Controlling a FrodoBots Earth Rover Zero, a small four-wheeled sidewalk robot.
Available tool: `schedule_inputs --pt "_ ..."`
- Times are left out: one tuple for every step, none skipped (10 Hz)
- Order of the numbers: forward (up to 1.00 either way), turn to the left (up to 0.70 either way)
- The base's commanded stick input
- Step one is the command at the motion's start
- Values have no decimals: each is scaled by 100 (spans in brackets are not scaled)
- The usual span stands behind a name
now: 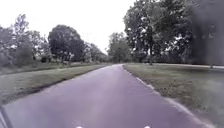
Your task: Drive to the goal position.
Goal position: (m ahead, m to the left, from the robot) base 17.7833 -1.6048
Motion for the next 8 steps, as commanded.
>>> schedule_inputs --pt "70 0" --pt "70 0" --pt "70 0" --pt "70 0" --pt "70 0" --pt "70 0" --pt "70 0" --pt "70 0"
